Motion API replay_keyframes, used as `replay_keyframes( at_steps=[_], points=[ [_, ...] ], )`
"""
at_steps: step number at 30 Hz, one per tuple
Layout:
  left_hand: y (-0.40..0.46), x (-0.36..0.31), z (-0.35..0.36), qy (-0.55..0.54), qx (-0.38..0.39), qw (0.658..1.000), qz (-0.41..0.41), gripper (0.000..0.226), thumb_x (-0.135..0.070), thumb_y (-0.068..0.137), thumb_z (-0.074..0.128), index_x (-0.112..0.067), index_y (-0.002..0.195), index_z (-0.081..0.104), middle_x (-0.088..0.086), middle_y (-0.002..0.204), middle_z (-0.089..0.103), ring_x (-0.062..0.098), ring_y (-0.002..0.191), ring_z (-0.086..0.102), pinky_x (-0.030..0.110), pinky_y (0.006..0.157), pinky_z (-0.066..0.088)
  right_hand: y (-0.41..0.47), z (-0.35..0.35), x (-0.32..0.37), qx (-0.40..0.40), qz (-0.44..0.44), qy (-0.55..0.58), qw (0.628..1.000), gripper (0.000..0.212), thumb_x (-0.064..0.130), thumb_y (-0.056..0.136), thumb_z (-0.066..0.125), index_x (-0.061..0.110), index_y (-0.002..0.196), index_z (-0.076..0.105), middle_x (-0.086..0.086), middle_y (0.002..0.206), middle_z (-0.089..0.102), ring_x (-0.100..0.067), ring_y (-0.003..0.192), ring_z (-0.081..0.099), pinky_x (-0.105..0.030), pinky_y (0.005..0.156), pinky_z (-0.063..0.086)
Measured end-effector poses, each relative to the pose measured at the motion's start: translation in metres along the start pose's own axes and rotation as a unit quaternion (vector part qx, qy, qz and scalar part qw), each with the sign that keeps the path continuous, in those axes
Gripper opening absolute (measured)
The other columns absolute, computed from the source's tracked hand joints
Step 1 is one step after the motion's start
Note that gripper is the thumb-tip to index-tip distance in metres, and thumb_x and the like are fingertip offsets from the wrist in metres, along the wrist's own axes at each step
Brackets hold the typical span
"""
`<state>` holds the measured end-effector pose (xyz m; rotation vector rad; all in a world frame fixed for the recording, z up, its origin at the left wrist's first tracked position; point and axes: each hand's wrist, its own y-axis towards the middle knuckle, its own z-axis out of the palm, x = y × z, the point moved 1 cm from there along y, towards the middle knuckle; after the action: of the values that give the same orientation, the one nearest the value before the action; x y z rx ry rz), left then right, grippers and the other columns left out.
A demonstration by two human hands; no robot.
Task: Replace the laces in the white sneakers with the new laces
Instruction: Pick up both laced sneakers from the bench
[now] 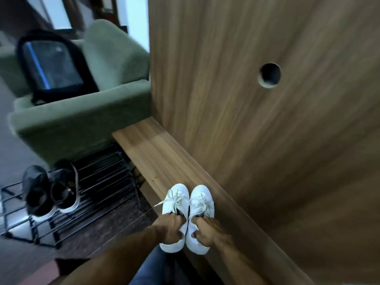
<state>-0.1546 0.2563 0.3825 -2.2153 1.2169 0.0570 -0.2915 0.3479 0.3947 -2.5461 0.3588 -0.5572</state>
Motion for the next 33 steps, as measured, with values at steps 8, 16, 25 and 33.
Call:
replay_keyframes(
  at_steps=[8, 16, 25, 33],
  points=[
    [-0.015, 0.092, -0.03, -0.09, -0.024, 0.986, -0.135, 0.044, -0.039, 0.085, 0.056, -0.016, 0.123, 0.055, 0.011, 0.13, 0.056, 0.033, 0.117, 0.054, 0.038, 0.092, 0.046, 0.095, -0.044, 0.077, 0.073, -0.112, -0.093, 0.987, 0.042, 0.031, 0.094, 0.053, 0.014, 0.132, 0.047, -0.006, 0.133, 0.055, -0.027, 0.12, 0.051, -0.033, 0.091, 0.042],
    [-0.007, 0.217, -0.064, -0.179, -0.045, 0.951, -0.25, 0.032, -0.033, 0.084, 0.054, -0.015, 0.11, 0.056, 0.007, 0.125, 0.056, 0.031, 0.112, 0.056, 0.037, 0.085, 0.045, 0.222, -0.076, 0.174, 0.125, -0.225, -0.178, 0.95, 0.022, 0.027, 0.091, 0.053, 0.015, 0.109, 0.052, -0.011, 0.12, 0.059, -0.032, 0.113, 0.053, -0.035, 0.084, 0.04],
    [0.053, 0.361, -0.055, -0.2, -0.073, 0.92, -0.328, 0.024, -0.034, 0.089, 0.05, -0.018, 0.107, 0.051, 0.008, 0.118, 0.059, 0.031, 0.104, 0.059, 0.039, 0.08, 0.046, 0.389, -0.063, 0.245, 0.125, -0.311, -0.253, 0.907, 0.013, 0.016, 0.091, 0.053, 0.011, 0.103, 0.054, -0.017, 0.106, 0.064, -0.038, 0.098, 0.059, -0.036, 0.066, 0.033],
    [0.102, 0.44, -0.011, -0.184, -0.09, 0.896, -0.393, 0.022, -0.035, 0.095, 0.041, -0.023, 0.113, 0.044, 0.007, 0.103, 0.066, 0.03, 0.096, 0.063, 0.036, 0.071, 0.046, 0.489, -0.011, 0.27, 0.094, -0.336, -0.254, 0.902, 0.016, 0.014, 0.09, 0.052, 0.01, 0.106, 0.056, -0.017, 0.101, 0.066, -0.036, 0.098, 0.06, -0.037, 0.083, 0.041]
  ],
)
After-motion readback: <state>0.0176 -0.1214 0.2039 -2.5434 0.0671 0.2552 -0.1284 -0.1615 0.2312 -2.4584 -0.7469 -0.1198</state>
